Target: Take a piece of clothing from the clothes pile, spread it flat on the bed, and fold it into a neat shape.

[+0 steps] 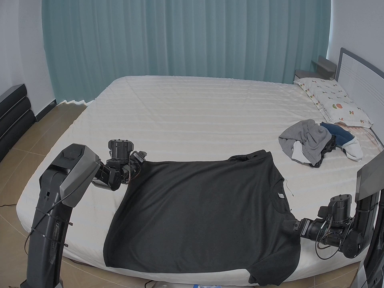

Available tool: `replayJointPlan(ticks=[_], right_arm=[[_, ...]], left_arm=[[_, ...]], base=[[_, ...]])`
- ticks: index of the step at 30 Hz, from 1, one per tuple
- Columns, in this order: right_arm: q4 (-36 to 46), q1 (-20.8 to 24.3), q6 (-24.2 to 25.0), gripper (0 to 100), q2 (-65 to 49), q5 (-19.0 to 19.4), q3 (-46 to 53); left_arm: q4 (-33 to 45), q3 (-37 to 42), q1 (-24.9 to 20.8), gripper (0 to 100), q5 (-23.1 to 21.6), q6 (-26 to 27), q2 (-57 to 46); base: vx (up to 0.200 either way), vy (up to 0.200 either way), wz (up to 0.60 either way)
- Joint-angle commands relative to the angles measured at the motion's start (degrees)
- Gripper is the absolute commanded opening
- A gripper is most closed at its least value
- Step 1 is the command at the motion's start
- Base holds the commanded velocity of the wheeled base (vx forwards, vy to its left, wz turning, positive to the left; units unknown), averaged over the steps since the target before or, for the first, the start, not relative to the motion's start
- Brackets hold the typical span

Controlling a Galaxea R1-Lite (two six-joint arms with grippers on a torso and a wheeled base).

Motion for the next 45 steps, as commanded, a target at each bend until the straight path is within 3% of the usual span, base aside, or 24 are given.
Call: replayJointPlan(ticks=[1, 6, 22, 23, 34, 37, 43, 45], right_arm=[[0.1, 0.1, 0.0, 100, 0.4, 0.0, 0.8], [0.0, 0.1, 0.1, 100, 0.0, 0.0, 0.8], [-0.1, 0.7, 1.4, 100, 0.1, 0.0, 0.8], [-0.1, 0.7, 1.4, 100, 0.1, 0.1, 0.8], [-0.1, 0.6, 1.9, 100, 0.3, 0.1, 0.4], [-0.1, 0.6, 1.9, 100, 0.4, 0.1, 0.4], [-0.1, 0.6, 1.9, 100, 0.3, 0.1, 0.6], [-0.1, 0.6, 1.9, 100, 0.3, 0.1, 0.7]], left_arm=[[-0.4, -2.9, 0.4, 0, 2.5, 0.0, 1.6], [-1.8, -8.3, 1.0, 0, 6.6, 0.0, 3.7], [-4.3, -9.6, 1.5, 0, 8.8, 3.5, 5.9], [-4.3, -9.6, 1.5, 100, 8.9, 3.5, 5.9], [-4.2, -8.0, 2.9, 100, 9.3, 0.9, 3.4], [-3.7, -4.0, 3.9, 100, 8.3, -0.3, 0.6], [-4.0, 3.1, 4.3, 100, 2.5, -0.3, -3.5], [-4.2, 6.3, 4.2, 100, -2.0, -0.3, -4.5]], base=[[0.0, 0.0, 0.0], [0.0, 0.0, 0.0], [0.0, 0.0, 0.0], [0.0, 0.0, 0.0], [0.0, 0.0, 0.0], [0.0, 0.0, 0.0], [0.0, 0.0, 0.0], [0.0, 0.0, 0.0]])
